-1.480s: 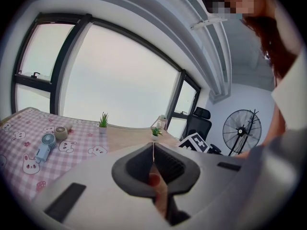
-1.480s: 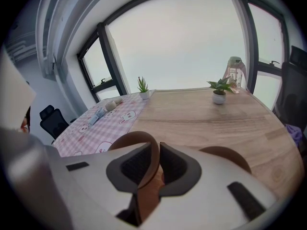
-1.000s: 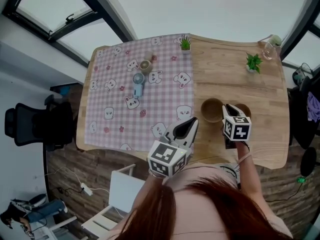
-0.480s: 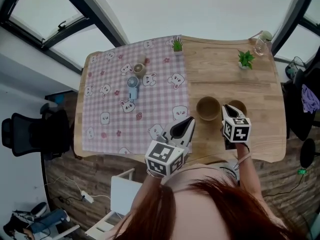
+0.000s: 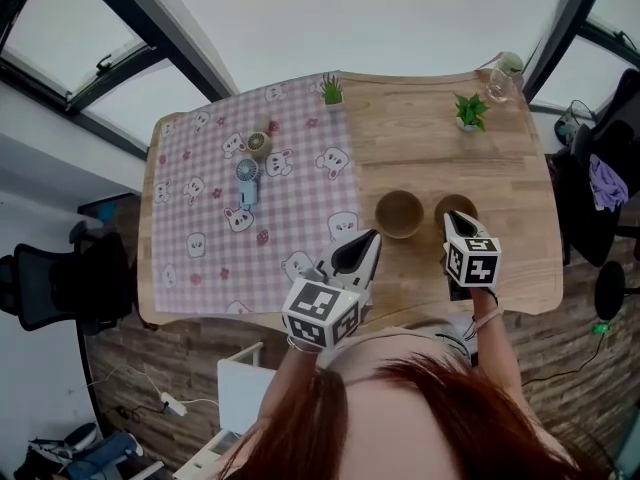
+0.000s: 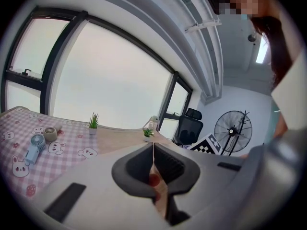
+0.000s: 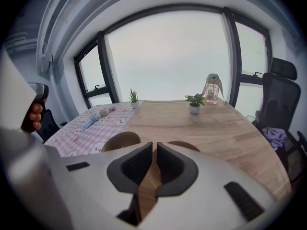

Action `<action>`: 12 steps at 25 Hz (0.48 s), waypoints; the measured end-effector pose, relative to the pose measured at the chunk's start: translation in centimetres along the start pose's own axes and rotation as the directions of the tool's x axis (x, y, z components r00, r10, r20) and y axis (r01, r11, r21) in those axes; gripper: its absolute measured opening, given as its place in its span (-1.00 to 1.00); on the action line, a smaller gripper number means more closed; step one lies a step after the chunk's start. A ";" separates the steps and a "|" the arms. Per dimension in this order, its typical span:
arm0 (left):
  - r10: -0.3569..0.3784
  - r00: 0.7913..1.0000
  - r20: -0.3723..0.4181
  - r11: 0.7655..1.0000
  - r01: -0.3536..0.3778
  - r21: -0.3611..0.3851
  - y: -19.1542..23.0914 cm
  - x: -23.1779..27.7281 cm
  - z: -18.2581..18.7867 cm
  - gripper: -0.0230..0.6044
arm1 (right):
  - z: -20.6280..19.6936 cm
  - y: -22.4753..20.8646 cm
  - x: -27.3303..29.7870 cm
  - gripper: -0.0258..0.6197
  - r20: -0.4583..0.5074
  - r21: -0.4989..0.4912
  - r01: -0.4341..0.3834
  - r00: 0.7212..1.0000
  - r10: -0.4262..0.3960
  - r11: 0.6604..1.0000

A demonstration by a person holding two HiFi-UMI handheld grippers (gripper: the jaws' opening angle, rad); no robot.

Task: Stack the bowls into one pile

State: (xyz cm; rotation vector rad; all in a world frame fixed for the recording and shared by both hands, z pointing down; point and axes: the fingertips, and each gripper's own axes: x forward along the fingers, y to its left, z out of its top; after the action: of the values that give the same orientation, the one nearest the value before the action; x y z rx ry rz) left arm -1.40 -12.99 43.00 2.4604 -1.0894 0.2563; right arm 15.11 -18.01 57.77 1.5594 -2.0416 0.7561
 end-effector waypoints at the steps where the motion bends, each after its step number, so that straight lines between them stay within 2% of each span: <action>1: -0.003 1.000 -0.001 1.000 0.003 0.000 -0.2 0.2 0.0 -0.89 | -0.1 -0.3 -0.1 -0.83 -0.002 0.002 0.002 1.000 -0.002 1.000; 12: -0.002 1.000 -0.015 1.000 0.002 -0.006 -2.1 2.1 -0.8 -0.89 | -1.3 -3.1 -0.7 -0.83 -0.026 -0.027 0.014 1.000 -0.015 1.000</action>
State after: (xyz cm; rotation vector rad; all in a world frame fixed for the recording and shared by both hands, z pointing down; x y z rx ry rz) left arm 1.61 -12.73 43.78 2.4499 -1.0802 0.2695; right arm 18.32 -17.30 58.74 1.5401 -2.0117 0.7367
